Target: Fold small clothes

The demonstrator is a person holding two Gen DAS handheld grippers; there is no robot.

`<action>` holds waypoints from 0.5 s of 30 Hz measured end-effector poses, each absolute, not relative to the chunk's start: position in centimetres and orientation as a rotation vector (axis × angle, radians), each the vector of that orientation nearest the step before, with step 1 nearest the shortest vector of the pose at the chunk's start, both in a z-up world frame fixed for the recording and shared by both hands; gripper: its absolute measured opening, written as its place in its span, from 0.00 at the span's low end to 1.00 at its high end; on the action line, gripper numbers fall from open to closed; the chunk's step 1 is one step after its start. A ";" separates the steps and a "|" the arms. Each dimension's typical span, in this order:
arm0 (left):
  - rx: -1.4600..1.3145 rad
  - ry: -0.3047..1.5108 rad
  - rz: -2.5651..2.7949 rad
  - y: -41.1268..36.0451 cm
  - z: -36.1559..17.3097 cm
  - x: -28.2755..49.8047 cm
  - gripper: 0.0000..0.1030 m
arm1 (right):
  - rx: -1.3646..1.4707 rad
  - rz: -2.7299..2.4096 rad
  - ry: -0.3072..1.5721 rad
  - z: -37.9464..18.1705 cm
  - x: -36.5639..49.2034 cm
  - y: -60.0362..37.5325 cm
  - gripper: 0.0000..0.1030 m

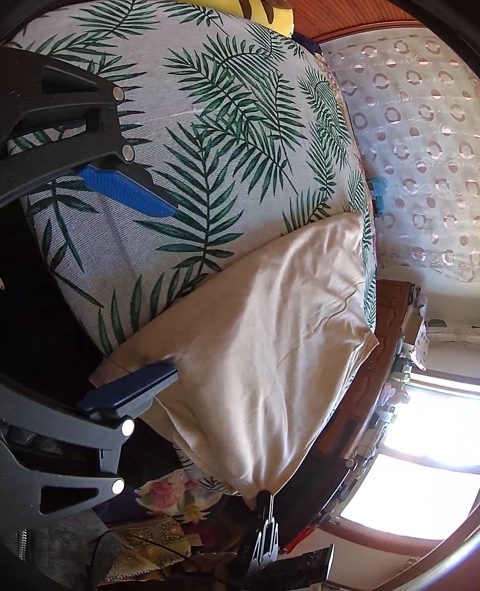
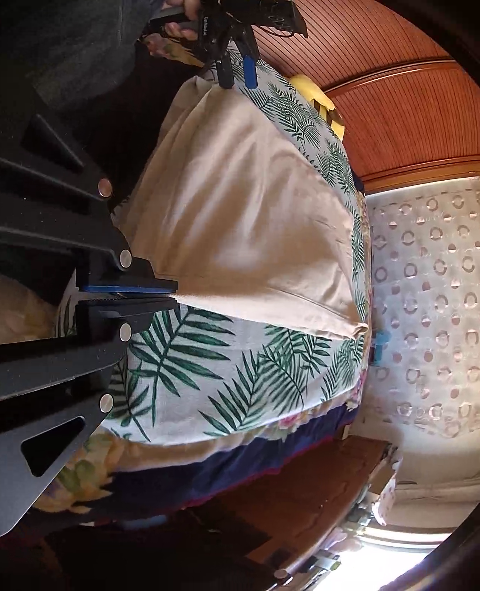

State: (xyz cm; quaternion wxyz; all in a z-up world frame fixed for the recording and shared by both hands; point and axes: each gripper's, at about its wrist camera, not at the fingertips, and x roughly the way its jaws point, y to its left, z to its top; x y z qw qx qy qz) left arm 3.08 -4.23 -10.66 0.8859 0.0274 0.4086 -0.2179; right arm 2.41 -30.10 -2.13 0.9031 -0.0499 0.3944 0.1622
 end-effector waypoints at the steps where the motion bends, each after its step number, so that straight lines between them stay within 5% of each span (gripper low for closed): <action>1: 0.059 0.851 -0.455 -4.3 -10.7 3.1 0.80 | -0.108 0.335 0.818 -2.3 2.5 -29.9 0.02; 7: 0.055 0.848 -0.474 -4.6 -10.7 3.0 0.80 | -0.108 0.316 0.795 -1.5 2.8 -29.8 0.03; 15: 0.044 0.849 -0.515 -5.2 -10.9 2.9 0.80 | -0.079 0.322 0.740 -0.8 2.2 -29.8 0.29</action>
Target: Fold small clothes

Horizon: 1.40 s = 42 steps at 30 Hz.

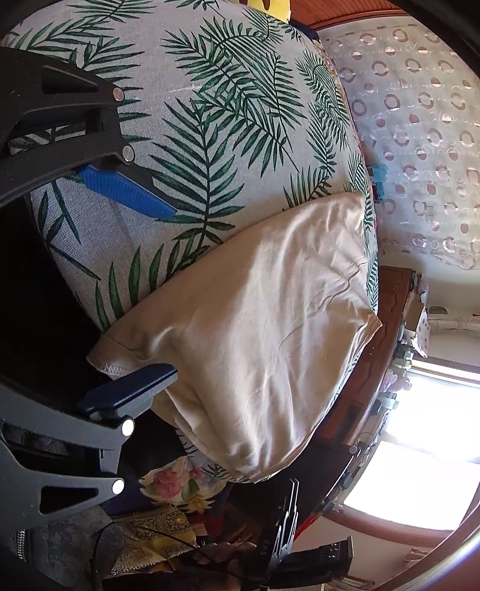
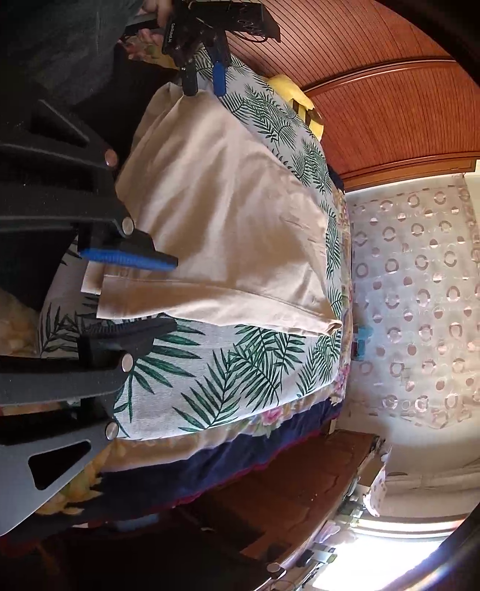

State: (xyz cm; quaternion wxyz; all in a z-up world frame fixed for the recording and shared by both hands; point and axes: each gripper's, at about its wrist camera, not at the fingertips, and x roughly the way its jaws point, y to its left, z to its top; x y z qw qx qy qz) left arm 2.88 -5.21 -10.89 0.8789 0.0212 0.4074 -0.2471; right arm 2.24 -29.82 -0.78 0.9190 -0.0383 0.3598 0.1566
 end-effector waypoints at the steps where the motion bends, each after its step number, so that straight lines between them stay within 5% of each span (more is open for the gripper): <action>1: 0.038 0.851 -0.520 -5.2 -10.9 2.9 0.79 | -0.084 0.327 0.741 -0.9 2.2 -29.7 0.30; 8: 0.041 0.844 -0.539 -5.7 -11.0 2.8 0.55 | -0.107 0.333 0.766 -1.9 2.4 -29.0 0.34; 13: 0.091 0.852 -0.573 -6.9 -11.0 2.5 0.11 | -0.121 0.329 0.753 -1.3 2.8 -28.6 0.36; 15: 0.116 0.832 -0.579 -7.6 -10.5 2.2 0.06 | -0.126 0.337 0.733 -0.9 2.8 -28.1 0.38; 24: 0.038 0.683 -0.600 -8.2 -3.5 4.1 0.04 | -0.118 0.441 0.647 -0.1 2.0 -25.4 0.60; 42: 0.027 0.629 -0.530 -9.8 -1.5 12.3 0.04 | -0.233 0.523 0.758 -4.8 4.2 -24.7 0.67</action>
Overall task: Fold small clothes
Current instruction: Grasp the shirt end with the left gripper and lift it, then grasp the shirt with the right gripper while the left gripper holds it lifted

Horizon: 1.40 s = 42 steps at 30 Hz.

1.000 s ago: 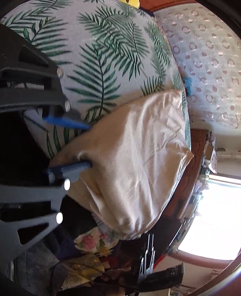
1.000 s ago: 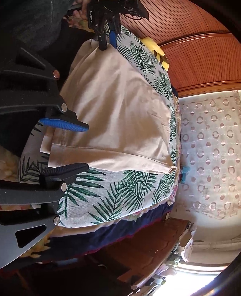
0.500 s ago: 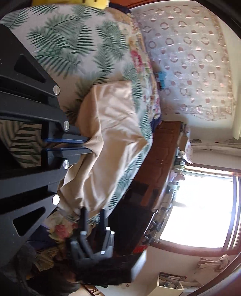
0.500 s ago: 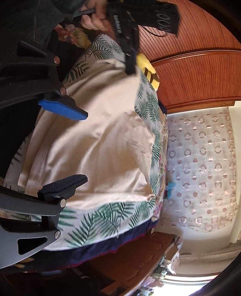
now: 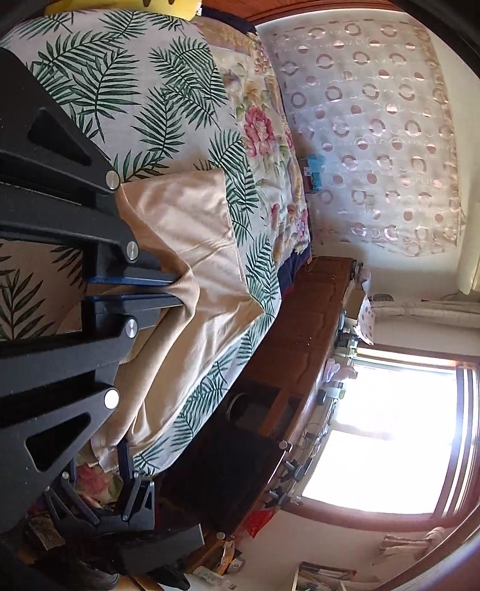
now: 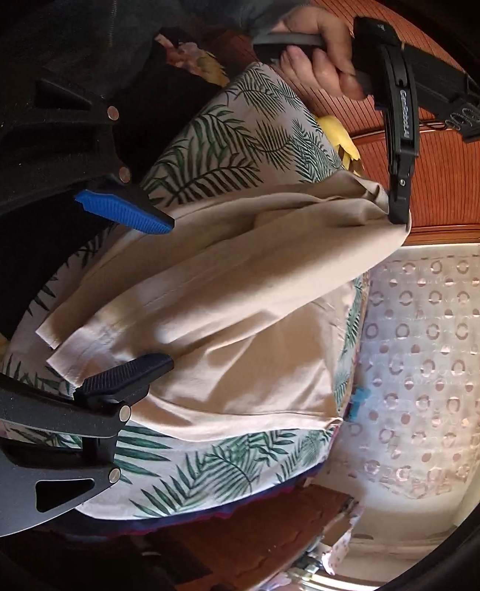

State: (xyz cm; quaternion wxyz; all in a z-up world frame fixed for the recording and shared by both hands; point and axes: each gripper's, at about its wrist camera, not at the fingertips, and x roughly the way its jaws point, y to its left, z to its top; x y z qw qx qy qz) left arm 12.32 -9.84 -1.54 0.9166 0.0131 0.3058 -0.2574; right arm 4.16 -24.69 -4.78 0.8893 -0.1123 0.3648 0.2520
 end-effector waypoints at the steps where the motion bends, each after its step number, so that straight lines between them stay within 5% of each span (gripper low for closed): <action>1: 0.025 0.635 -0.526 -9.8 -1.8 12.5 0.04 | -0.238 0.529 0.760 -5.0 4.1 -24.8 0.67; 17: 0.014 0.651 -0.498 -9.3 -2.7 13.3 0.04 | -0.341 0.548 0.757 -6.9 3.0 -23.4 0.66; 21: -0.008 0.637 -0.508 -9.2 -2.1 13.4 0.04 | -0.363 0.603 0.774 -6.7 2.7 -22.6 0.37; 23: -0.015 0.628 -0.515 -9.2 -1.9 13.6 0.04 | -0.372 0.592 0.783 -6.5 2.9 -22.6 0.11; 25: -0.024 0.624 -0.525 -9.2 -1.8 13.9 0.04 | -0.345 0.577 0.802 -6.4 3.6 -23.1 0.07; 42: -0.103 0.595 -0.408 -6.1 -0.7 21.7 0.04 | -0.345 0.451 0.515 4.5 15.2 -22.9 0.05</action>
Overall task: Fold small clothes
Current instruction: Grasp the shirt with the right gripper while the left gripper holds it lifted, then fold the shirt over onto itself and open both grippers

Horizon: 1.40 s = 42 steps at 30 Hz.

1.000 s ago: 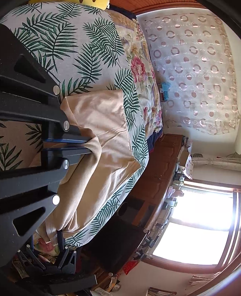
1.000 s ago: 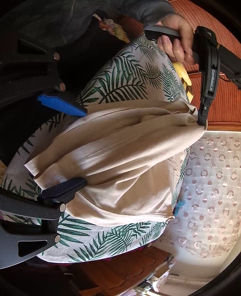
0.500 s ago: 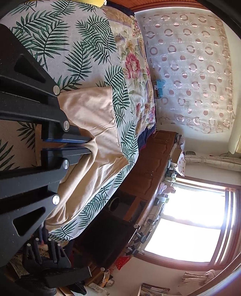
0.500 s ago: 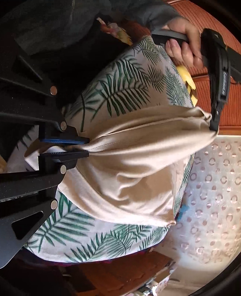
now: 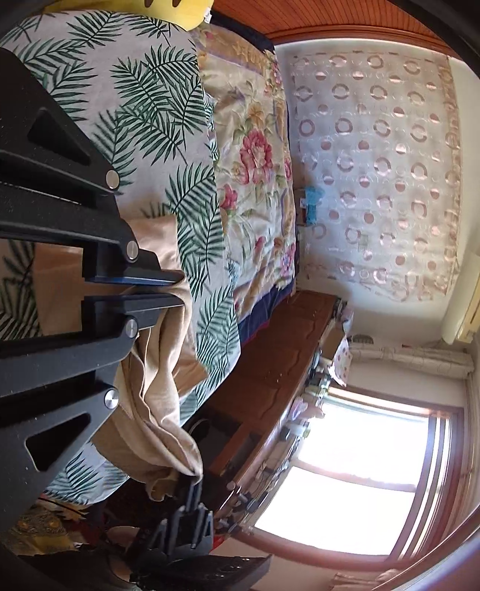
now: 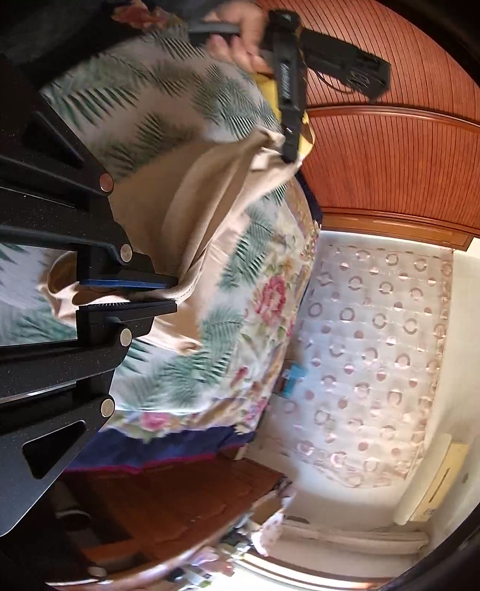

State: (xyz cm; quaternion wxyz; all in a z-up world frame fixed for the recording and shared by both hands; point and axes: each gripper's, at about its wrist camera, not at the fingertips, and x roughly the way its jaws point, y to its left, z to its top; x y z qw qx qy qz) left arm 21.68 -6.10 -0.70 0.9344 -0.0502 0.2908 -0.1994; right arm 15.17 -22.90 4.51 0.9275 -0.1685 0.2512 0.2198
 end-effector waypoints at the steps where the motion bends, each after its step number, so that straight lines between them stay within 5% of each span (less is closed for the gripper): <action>1: -0.108 0.597 -0.401 -6.0 -0.9 22.2 0.04 | -0.358 0.448 0.510 4.3 16.1 -22.4 0.05; 11: -0.132 0.656 -0.358 -4.6 -3.6 27.6 0.05 | -0.340 0.454 0.597 1.1 25.7 -20.1 0.05; 15: -0.119 0.647 -0.384 -4.2 -3.7 27.4 0.55 | -0.338 0.437 0.647 0.0 28.2 -19.5 0.05; 18: -0.098 0.677 -0.412 -4.6 -4.1 27.8 0.70 | -0.285 0.416 0.660 0.5 30.3 -19.7 0.10; 20: -0.082 0.698 -0.411 -5.0 -4.7 28.1 0.70 | -0.244 0.376 0.654 1.5 31.1 -20.3 0.34; 22: -0.073 0.723 -0.402 -5.2 -5.4 28.4 0.71 | -0.195 0.340 0.622 2.3 31.0 -20.7 0.40; 33: 0.060 0.831 -0.409 -7.8 -8.2 32.0 0.71 | -0.222 0.453 0.703 2.0 27.0 -22.1 0.45; 42: 0.076 0.753 -0.218 -6.1 -7.5 35.9 0.71 | -0.231 0.452 0.784 1.2 30.4 -22.3 0.45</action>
